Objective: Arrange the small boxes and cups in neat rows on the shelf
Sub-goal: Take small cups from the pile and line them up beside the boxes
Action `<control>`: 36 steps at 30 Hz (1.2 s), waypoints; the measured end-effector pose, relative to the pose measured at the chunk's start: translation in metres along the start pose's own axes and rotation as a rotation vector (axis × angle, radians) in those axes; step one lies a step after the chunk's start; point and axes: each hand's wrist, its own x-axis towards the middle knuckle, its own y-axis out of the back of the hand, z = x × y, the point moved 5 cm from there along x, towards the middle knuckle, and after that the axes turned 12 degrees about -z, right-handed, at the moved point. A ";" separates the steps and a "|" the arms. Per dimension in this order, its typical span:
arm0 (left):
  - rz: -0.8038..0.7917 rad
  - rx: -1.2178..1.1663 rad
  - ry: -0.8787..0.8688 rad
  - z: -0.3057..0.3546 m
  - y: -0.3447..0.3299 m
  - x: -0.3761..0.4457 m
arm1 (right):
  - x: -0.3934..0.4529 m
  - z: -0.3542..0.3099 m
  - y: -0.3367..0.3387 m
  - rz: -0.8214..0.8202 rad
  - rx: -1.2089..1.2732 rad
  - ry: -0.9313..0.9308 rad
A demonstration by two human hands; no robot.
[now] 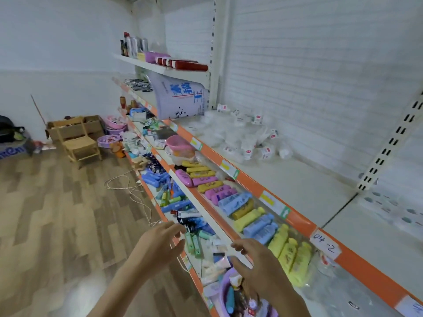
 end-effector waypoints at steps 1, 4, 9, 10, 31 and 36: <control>0.004 -0.004 -0.024 -0.004 0.006 0.015 | 0.009 0.002 0.006 0.003 0.010 -0.010; 0.009 -0.018 -0.112 -0.009 0.022 0.067 | 0.037 0.012 0.035 0.036 -0.005 -0.036; 0.043 -0.040 -0.276 0.004 0.041 0.163 | 0.094 0.046 0.106 0.197 0.011 -0.054; 0.050 -0.045 -0.305 0.008 0.043 0.183 | 0.108 0.056 0.120 0.220 0.007 -0.063; -0.314 0.143 -0.635 0.054 0.015 0.467 | 0.315 0.208 0.211 0.254 0.276 -0.653; -0.465 0.066 -0.877 0.060 0.010 0.485 | 0.329 0.208 0.210 0.289 0.233 -0.804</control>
